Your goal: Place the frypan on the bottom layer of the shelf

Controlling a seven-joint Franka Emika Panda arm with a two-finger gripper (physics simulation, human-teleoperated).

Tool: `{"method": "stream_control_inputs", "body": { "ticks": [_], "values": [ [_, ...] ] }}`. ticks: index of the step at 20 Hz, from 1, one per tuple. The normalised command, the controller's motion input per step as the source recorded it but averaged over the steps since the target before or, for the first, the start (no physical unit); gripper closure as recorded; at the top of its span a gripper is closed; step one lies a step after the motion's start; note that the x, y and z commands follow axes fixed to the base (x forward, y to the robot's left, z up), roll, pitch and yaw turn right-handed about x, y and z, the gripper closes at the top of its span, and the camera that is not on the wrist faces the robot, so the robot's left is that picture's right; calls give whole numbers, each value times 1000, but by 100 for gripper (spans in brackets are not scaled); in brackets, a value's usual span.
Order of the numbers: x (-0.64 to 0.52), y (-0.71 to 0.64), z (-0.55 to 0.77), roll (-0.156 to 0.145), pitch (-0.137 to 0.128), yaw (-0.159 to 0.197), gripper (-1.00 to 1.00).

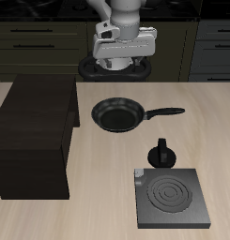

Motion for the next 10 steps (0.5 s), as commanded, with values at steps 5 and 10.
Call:
{"method": "stream_control_inputs", "body": {
  "ticks": [5, 10],
  "values": [
    [-160, 133, -309, 5, 15, 37, -100],
    [-131, 171, -313, -27, 15, -7, -100]
  ]
}}
